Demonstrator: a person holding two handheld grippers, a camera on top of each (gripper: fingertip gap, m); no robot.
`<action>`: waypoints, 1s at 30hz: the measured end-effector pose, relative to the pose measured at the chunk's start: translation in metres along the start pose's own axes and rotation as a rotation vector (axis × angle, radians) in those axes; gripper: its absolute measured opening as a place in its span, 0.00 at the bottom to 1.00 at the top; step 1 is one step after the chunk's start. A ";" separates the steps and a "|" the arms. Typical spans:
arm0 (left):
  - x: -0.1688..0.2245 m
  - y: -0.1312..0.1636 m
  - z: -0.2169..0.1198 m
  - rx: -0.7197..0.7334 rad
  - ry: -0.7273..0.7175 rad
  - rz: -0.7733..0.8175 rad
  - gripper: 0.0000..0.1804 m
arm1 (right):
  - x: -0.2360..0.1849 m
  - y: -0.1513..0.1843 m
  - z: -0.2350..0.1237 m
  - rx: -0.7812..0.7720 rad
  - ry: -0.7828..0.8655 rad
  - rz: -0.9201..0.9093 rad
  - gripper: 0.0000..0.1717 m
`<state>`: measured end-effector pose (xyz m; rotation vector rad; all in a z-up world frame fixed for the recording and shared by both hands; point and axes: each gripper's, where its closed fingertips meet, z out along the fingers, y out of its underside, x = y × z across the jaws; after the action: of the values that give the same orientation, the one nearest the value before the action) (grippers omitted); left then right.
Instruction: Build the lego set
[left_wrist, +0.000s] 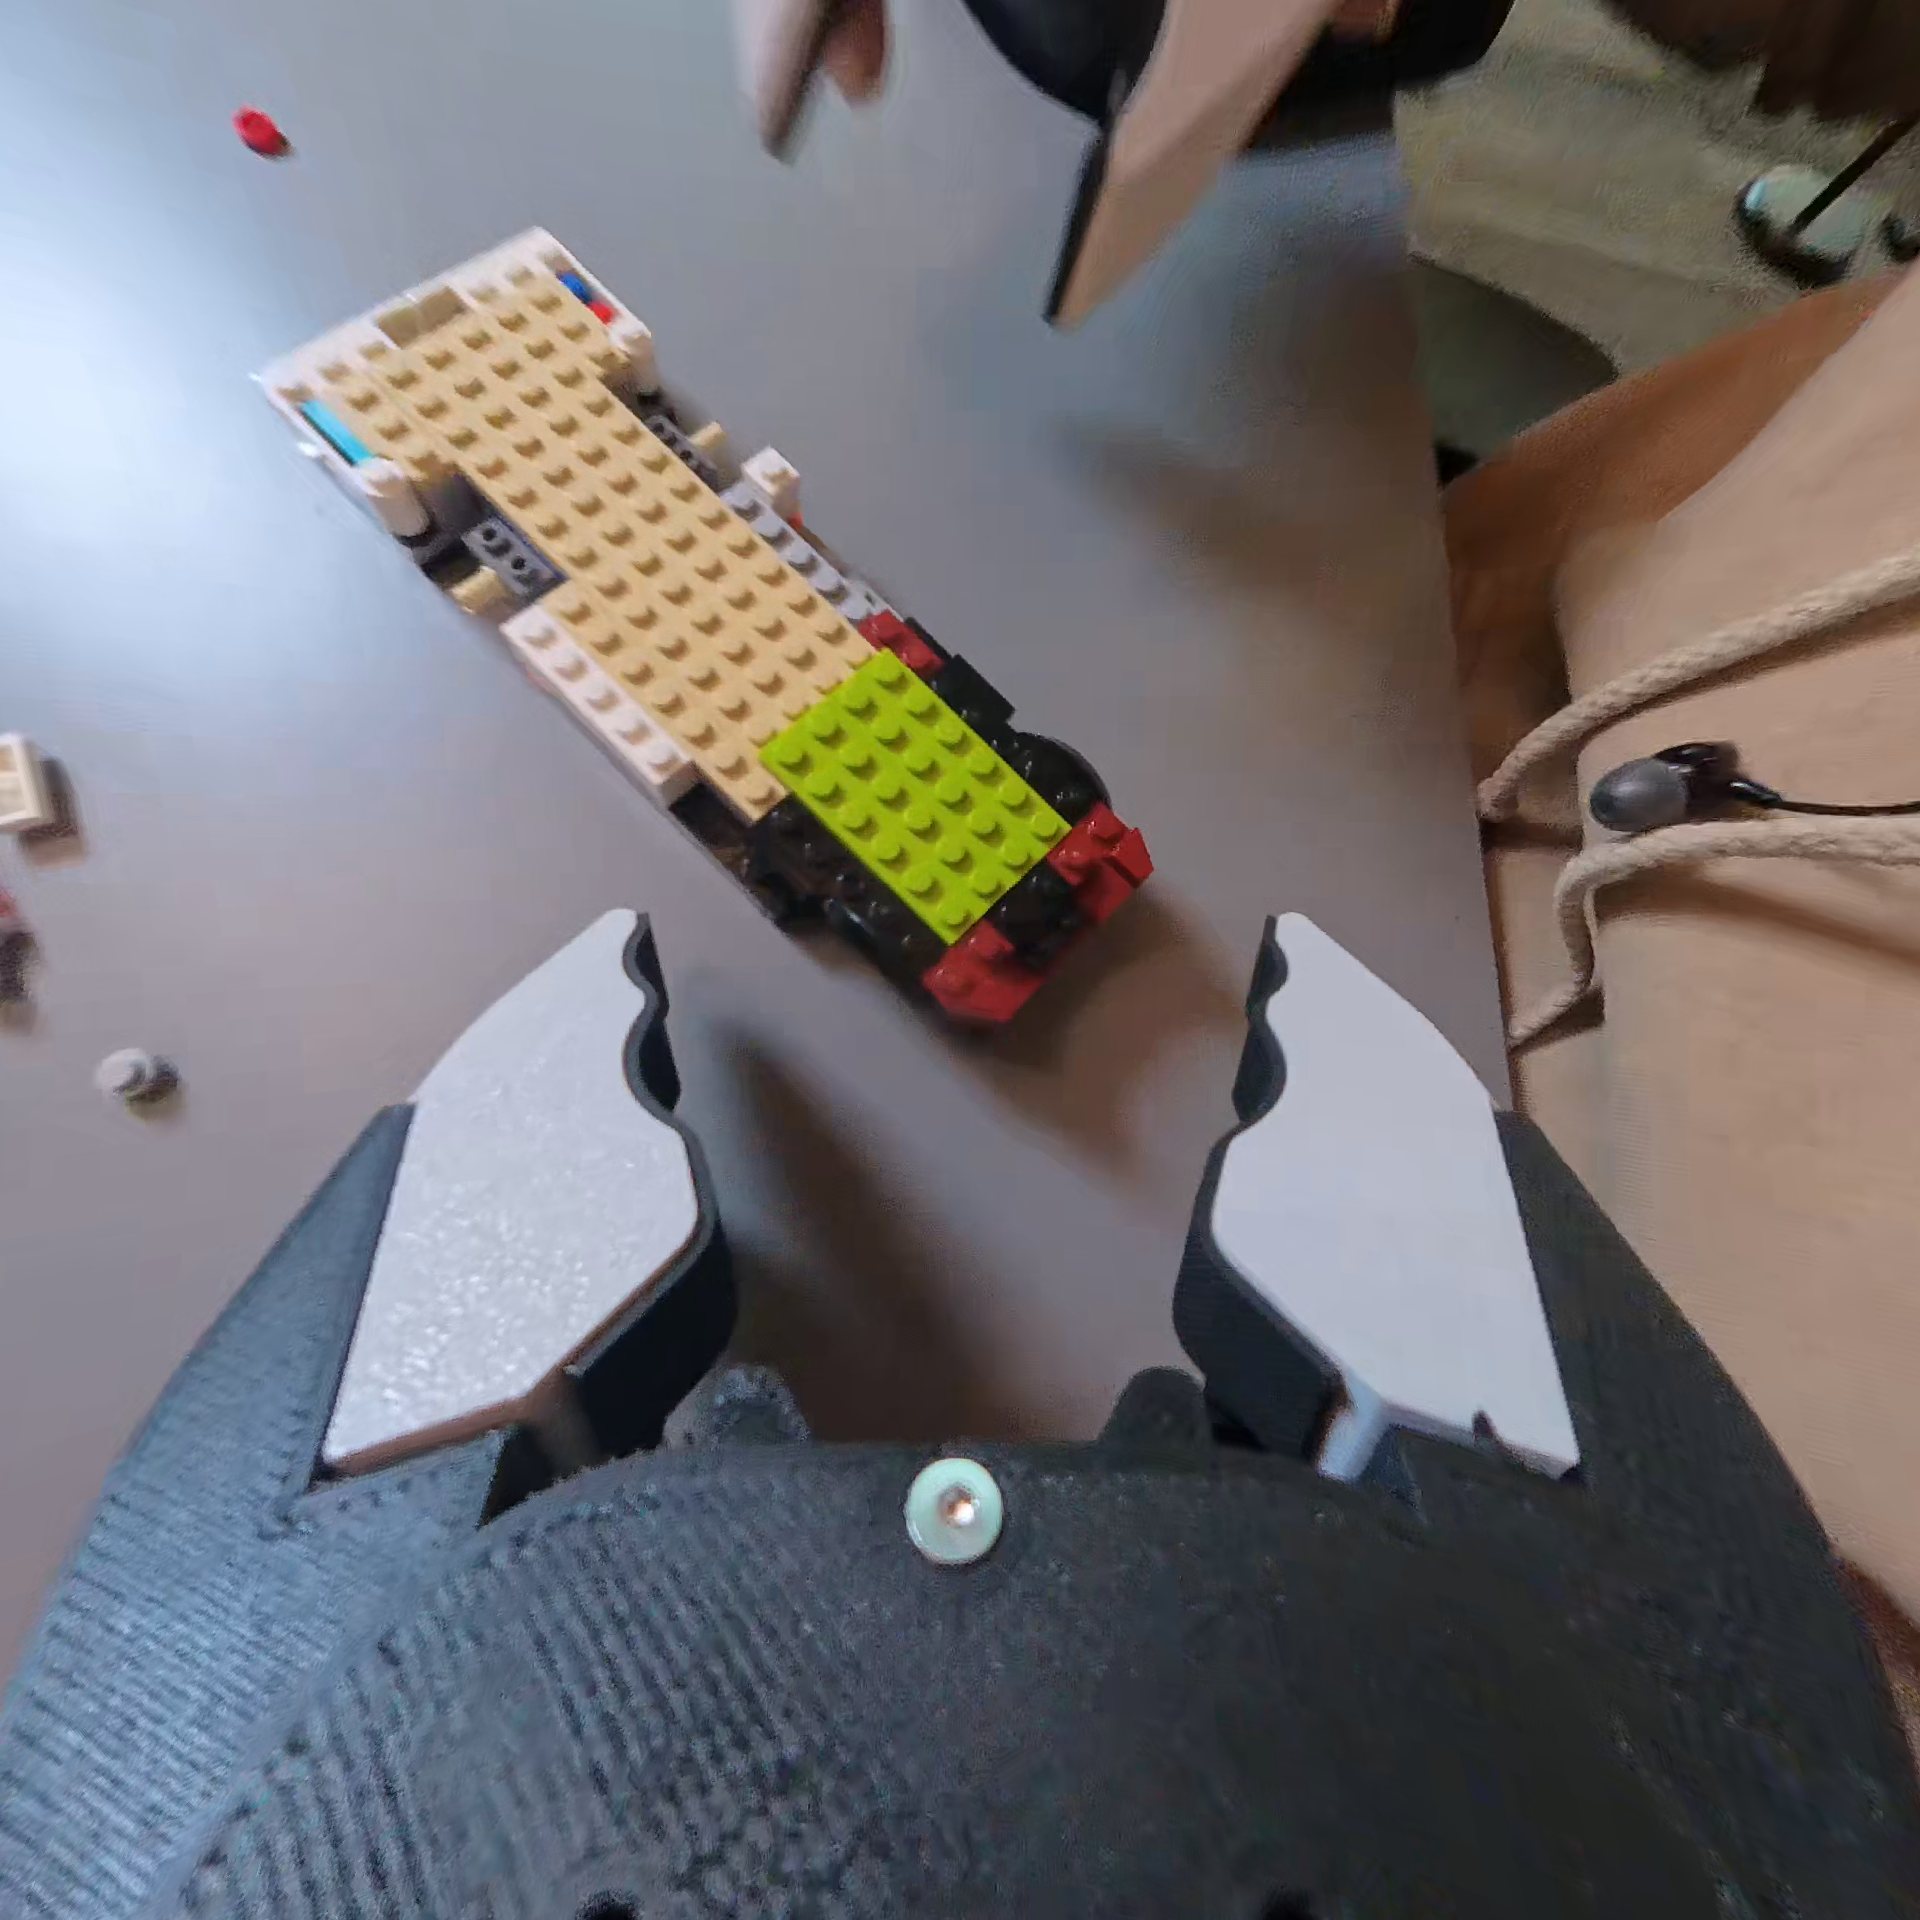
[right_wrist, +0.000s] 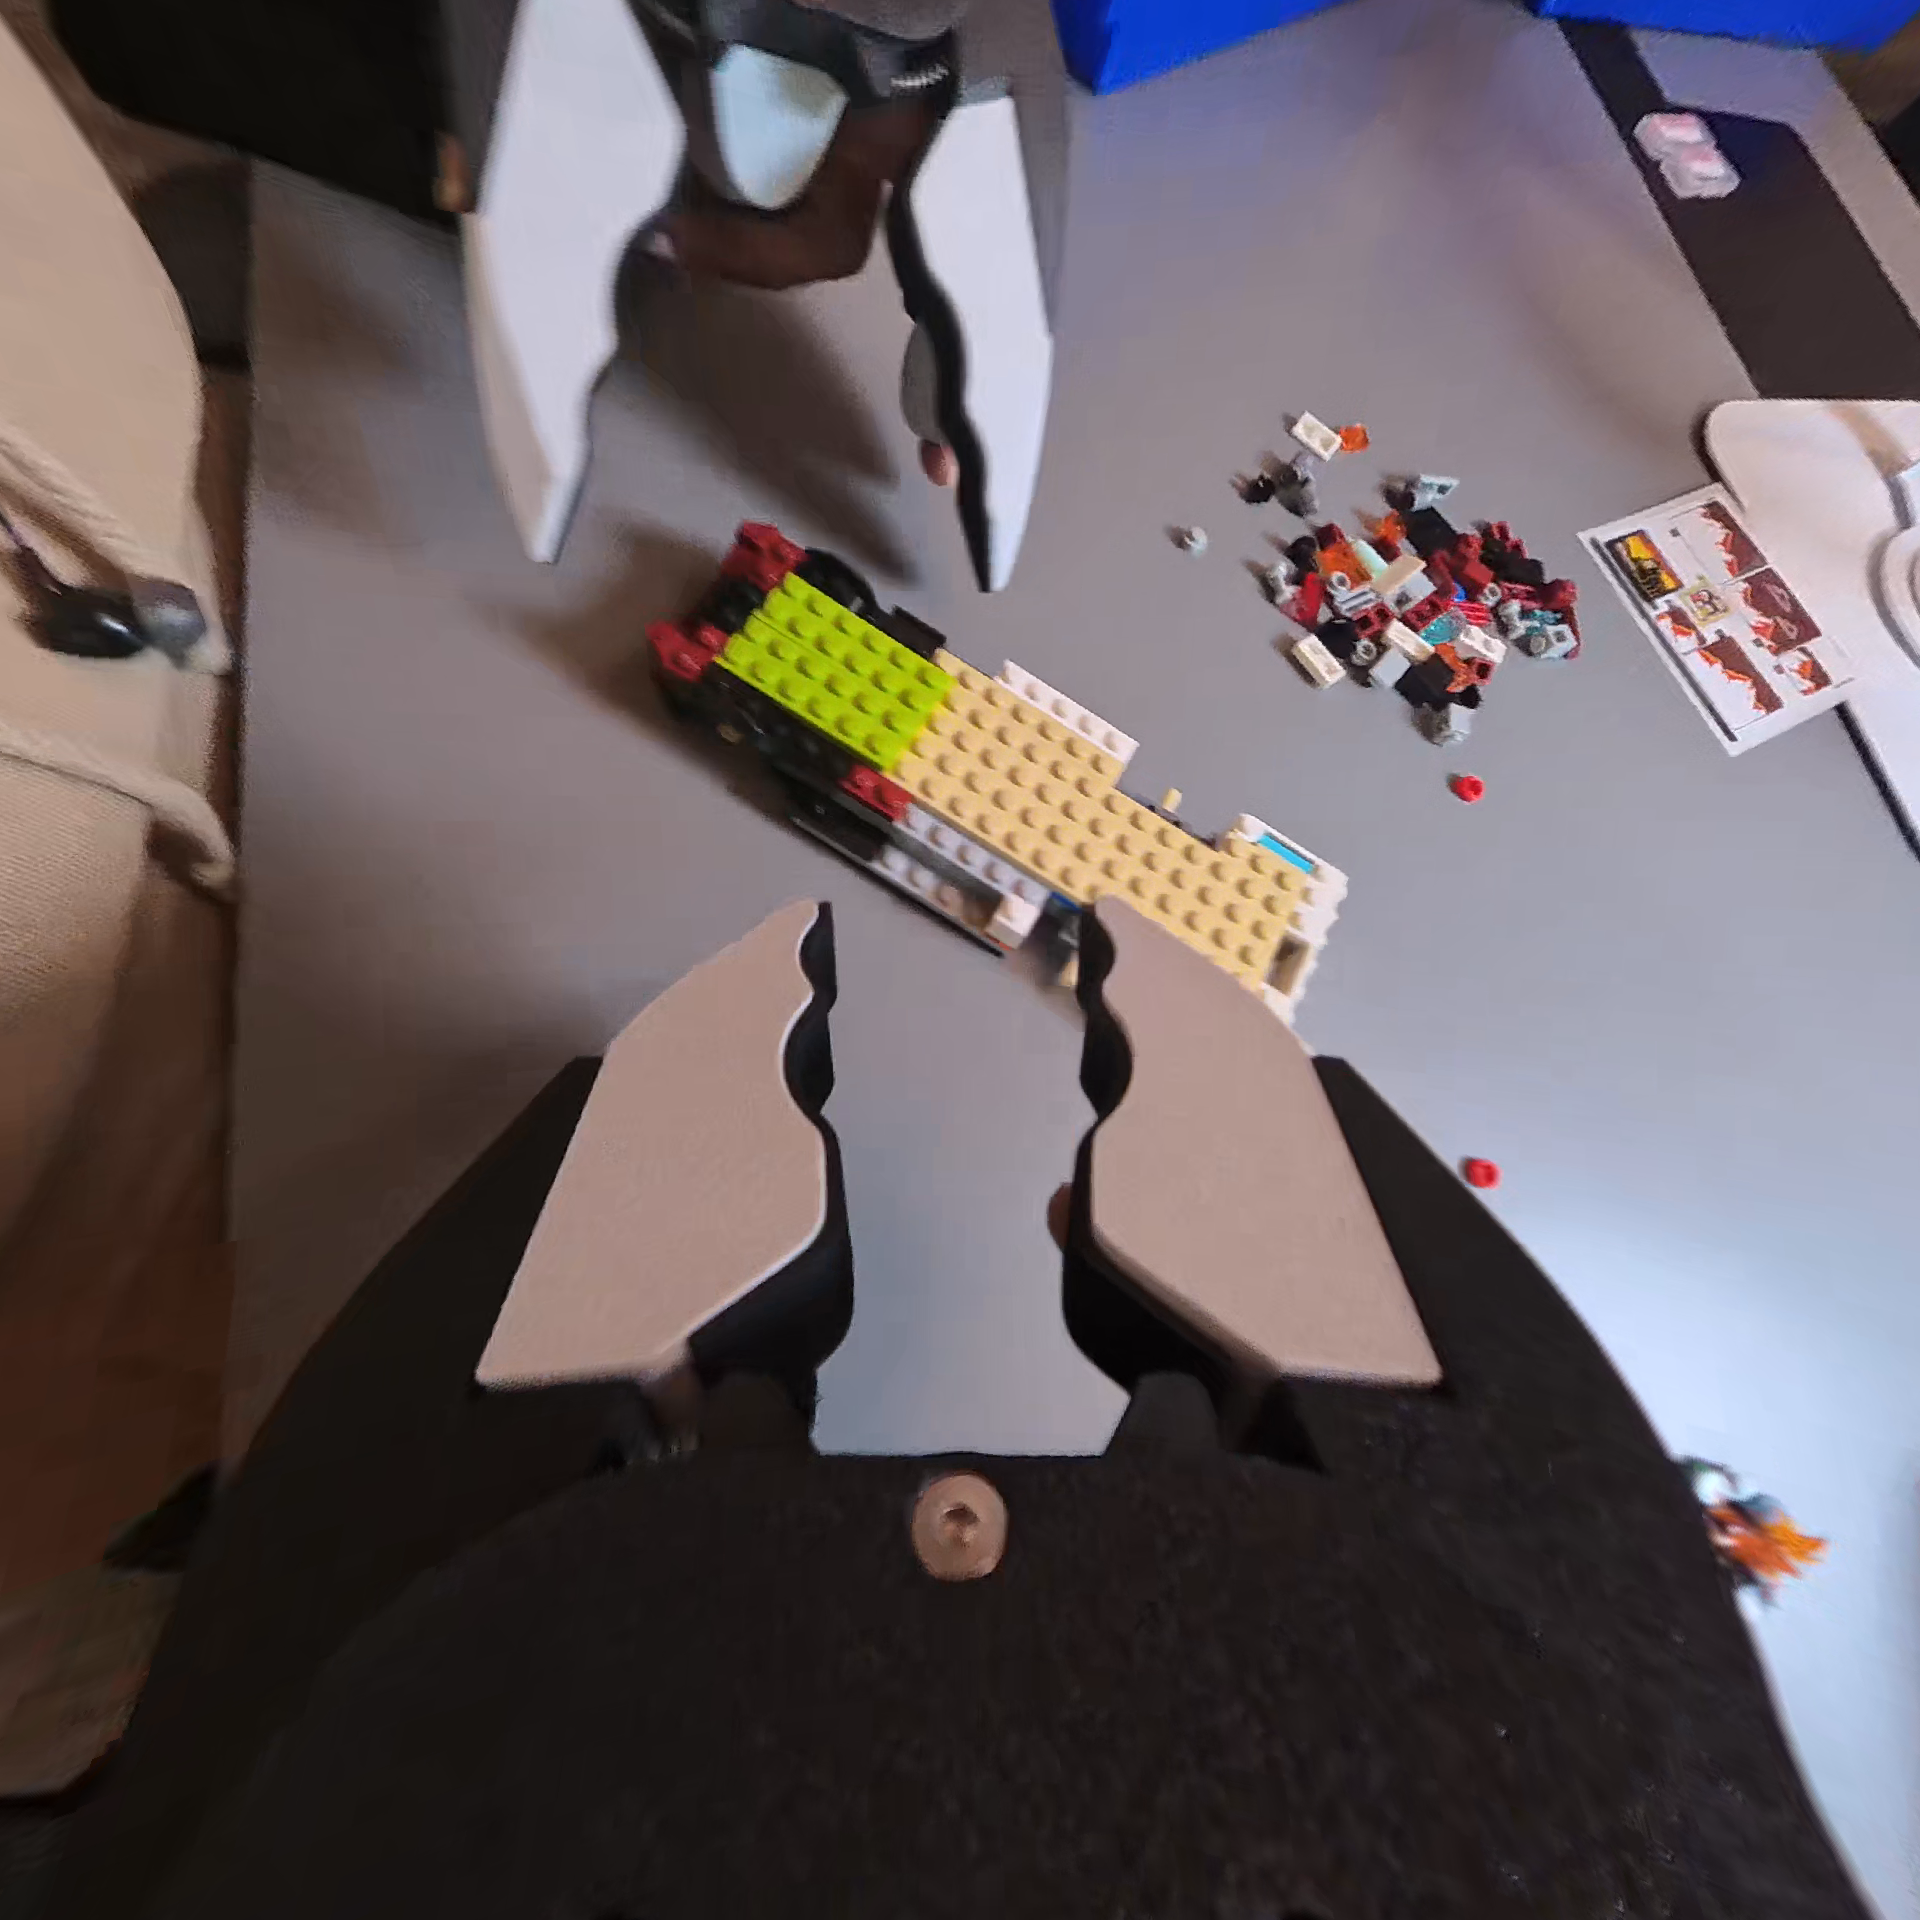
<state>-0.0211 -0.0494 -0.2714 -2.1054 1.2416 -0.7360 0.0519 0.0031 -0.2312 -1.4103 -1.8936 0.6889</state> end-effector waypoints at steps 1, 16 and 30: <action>0.003 0.002 0.008 -0.033 -0.018 0.011 0.61 | 0.010 0.002 0.004 -0.028 -0.009 -0.023 0.30; -0.061 0.007 -0.013 0.082 -0.160 -0.054 0.48 | 0.101 -0.007 0.027 0.245 -0.010 0.132 0.31; -0.077 -0.010 -0.017 0.169 -0.240 0.053 0.36 | 0.119 -0.008 0.021 0.364 0.088 0.148 0.20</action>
<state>-0.0596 0.0203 -0.2660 -1.9506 1.0619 -0.5270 0.0083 0.1150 -0.2152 -1.3274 -1.5142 0.9716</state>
